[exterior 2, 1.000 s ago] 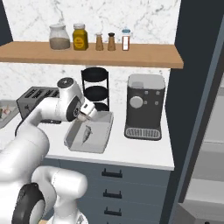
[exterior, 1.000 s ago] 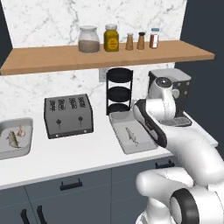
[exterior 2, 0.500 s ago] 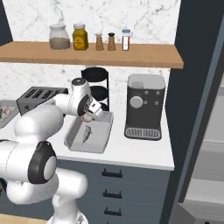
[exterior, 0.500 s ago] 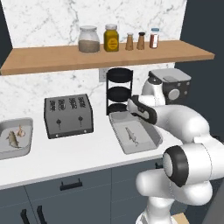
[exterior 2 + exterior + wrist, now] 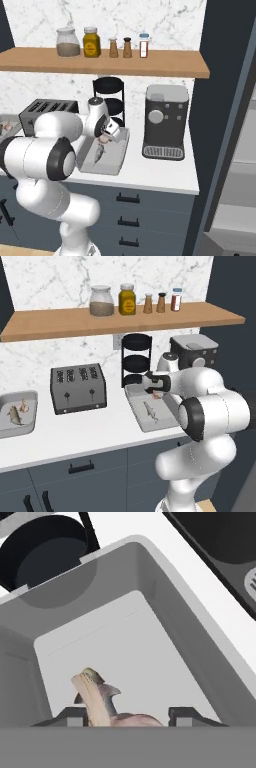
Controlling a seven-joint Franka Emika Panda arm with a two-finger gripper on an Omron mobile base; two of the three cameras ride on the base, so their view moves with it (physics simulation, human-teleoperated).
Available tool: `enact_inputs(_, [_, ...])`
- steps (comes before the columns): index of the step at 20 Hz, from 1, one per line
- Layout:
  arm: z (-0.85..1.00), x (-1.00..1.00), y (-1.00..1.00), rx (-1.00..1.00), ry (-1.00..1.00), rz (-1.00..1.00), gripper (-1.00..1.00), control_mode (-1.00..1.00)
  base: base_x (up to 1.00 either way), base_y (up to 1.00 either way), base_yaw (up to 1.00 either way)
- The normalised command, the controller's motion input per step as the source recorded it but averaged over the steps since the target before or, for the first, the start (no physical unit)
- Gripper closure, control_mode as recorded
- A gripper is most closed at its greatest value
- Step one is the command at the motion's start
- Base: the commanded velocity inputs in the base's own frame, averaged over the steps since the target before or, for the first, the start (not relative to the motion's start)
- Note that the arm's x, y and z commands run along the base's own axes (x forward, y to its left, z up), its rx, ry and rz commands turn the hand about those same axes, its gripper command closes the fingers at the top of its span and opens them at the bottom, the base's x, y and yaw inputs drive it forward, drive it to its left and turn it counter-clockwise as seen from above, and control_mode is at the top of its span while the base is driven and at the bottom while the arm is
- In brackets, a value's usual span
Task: Place one garlic and one fish in each tupperware on the nearby counter, to pack two identical lunches.
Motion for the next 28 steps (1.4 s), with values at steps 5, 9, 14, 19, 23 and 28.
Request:
enact_inputs(5, [-0.15, 0.06, 0.02, 0.00, -0.03, 0.02, -1.00, -1.00, 0.00, 0.00, 0.00])
enact_inputs(9, [0.00, 0.00, 0.00, 0.00, -0.06, 0.02, -1.00, -1.00, 0.00, 0.00, 0.00])
enact_inputs(14, [0.20, -0.02, 0.00, 0.00, -0.01, 0.04, -1.00, -1.00, 0.00, 0.00, 0.00])
enact_inputs(19, [0.57, -0.68, 0.00, 0.00, 0.00, 0.11, -1.00, -1.00, 0.00, 0.00, 0.00])
enact_inputs(23, [0.62, -1.00, 0.12, 0.01, 0.00, 0.13, -1.00, -1.00, 0.00, 0.00, 0.00])
enact_inputs(28, [0.91, -1.00, 0.28, -0.03, -0.03, 0.08, -1.00, -1.00, 0.00, 0.00, 0.00])
